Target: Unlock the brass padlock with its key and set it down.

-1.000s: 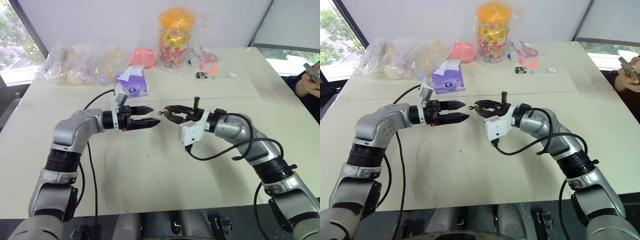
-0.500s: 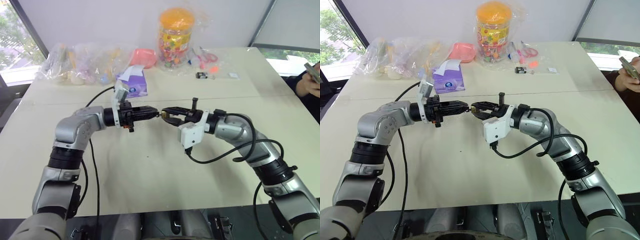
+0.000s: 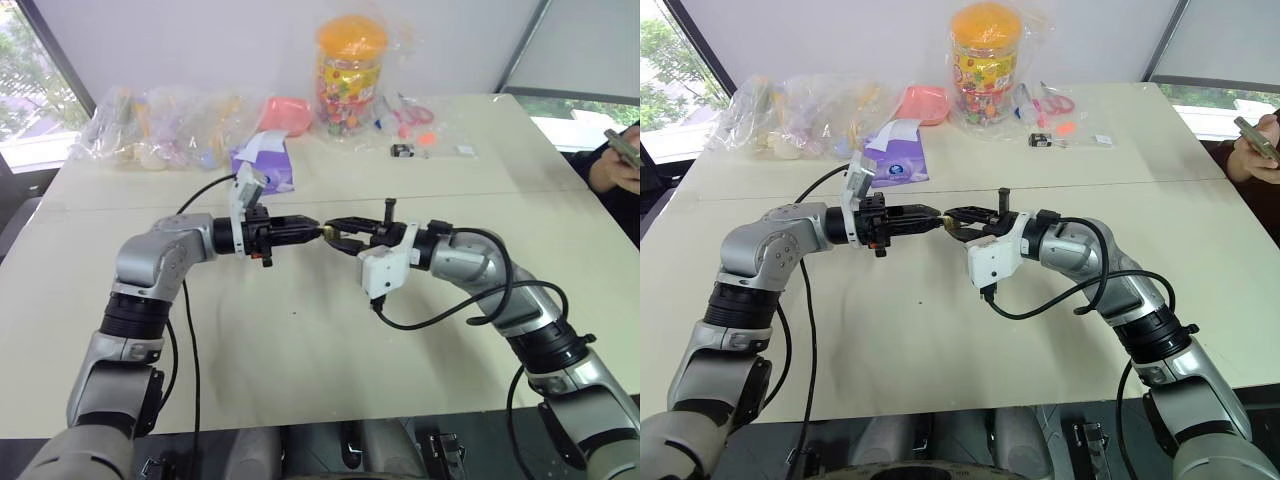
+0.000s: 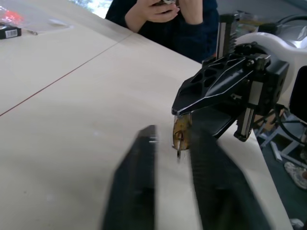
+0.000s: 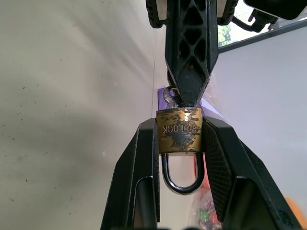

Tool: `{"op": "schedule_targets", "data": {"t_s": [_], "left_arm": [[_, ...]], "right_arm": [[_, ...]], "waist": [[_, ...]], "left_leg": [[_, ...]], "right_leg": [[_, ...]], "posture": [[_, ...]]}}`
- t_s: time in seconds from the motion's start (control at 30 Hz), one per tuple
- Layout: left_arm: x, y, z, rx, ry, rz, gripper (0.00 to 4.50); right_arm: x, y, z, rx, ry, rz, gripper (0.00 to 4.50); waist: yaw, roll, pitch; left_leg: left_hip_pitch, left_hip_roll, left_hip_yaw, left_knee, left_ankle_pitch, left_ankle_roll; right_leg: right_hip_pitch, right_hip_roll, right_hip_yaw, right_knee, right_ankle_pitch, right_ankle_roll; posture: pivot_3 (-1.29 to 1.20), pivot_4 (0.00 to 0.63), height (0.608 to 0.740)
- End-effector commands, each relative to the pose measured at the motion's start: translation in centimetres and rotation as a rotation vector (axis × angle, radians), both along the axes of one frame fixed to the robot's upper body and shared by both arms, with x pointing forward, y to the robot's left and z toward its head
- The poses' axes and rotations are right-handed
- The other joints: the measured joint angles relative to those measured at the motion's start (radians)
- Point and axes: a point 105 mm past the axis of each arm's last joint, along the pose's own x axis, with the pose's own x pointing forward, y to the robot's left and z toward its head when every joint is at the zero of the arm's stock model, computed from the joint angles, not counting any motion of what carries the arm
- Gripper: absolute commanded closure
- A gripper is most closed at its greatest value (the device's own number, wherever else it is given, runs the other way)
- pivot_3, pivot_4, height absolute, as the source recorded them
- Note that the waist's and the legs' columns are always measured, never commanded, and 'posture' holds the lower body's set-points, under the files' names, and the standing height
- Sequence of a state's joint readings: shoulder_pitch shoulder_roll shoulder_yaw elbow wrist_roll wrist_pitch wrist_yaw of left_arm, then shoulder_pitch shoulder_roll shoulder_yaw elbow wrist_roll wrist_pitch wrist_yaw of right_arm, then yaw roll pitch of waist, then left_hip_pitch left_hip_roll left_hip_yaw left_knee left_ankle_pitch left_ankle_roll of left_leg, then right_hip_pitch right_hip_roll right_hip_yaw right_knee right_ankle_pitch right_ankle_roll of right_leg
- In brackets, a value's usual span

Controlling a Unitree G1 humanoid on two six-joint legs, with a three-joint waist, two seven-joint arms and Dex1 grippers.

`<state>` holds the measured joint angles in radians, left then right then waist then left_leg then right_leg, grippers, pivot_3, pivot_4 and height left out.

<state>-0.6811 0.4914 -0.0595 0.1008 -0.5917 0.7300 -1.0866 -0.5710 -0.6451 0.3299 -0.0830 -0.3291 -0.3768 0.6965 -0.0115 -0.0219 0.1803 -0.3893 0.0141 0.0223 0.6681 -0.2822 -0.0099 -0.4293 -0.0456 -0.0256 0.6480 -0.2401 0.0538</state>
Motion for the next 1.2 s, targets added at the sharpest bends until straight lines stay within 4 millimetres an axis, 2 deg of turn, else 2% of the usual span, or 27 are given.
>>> {"op": "schedule_targets", "data": {"t_s": [0.03,0.4,0.5,0.57,0.93,1.2], "left_arm": [[-0.4,-0.1,0.7,0.000,-0.045,-0.018,2.72],[-0.4,-0.1,0.1,-0.004,-0.027,-0.018,2.72],[-0.3,-0.1,0.2,-0.012,-0.033,-0.016,3.51],[-0.3,-0.2,0.2,-0.011,-0.037,-0.017,4.41],[-0.6,-0.4,0.4,0.021,-0.109,-0.031,4.46],[-0.9,0.3,0.8,-0.024,-0.065,-0.037,4.46]], "right_arm": [[-0.7,0.3,1.9,0.045,-0.052,0.026,3.79],[-0.7,0.4,2.2,0.050,-0.056,0.026,3.79],[-0.7,0.3,2.2,0.050,-0.054,0.025,3.79],[-0.7,0.3,2.2,0.048,-0.054,0.025,3.79],[-1.1,0.4,1.9,0.046,-0.016,0.038,3.79],[-1.4,0.2,1.1,0.024,0.027,0.058,3.79]], "waist": [[0.000,0.000,0.000],[0.000,0.000,0.000],[0.000,0.000,0.000],[0.000,0.000,0.000],[0.000,0.000,0.000],[0.000,0.000,0.000]], "left_leg": [[0.000,0.000,0.000,0.000,0.000,0.000],[0.000,0.000,0.000,0.000,0.000,0.000],[0.000,0.000,0.000,0.000,0.000,0.000],[0.000,0.000,0.000,0.000,0.000,0.000],[0.000,0.000,0.000,0.000,0.000,0.000],[0.000,0.000,0.000,0.000,0.000,0.000]], "right_leg": [[0.000,0.000,0.000,0.000,0.000,0.000],[0.000,0.000,0.000,0.000,0.000,0.000],[0.000,0.000,0.000,0.000,0.000,0.000],[0.000,0.000,0.000,0.000,0.000,0.000],[0.000,0.000,0.000,0.000,0.000,0.000],[0.000,0.000,0.000,0.000,0.000,0.000]], "posture": [[0.00,0.150,0.737],[0.00,0.150,0.737],[0.00,0.150,0.737],[0.00,0.150,0.737],[0.00,0.150,0.737],[0.00,0.150,0.737]]}}
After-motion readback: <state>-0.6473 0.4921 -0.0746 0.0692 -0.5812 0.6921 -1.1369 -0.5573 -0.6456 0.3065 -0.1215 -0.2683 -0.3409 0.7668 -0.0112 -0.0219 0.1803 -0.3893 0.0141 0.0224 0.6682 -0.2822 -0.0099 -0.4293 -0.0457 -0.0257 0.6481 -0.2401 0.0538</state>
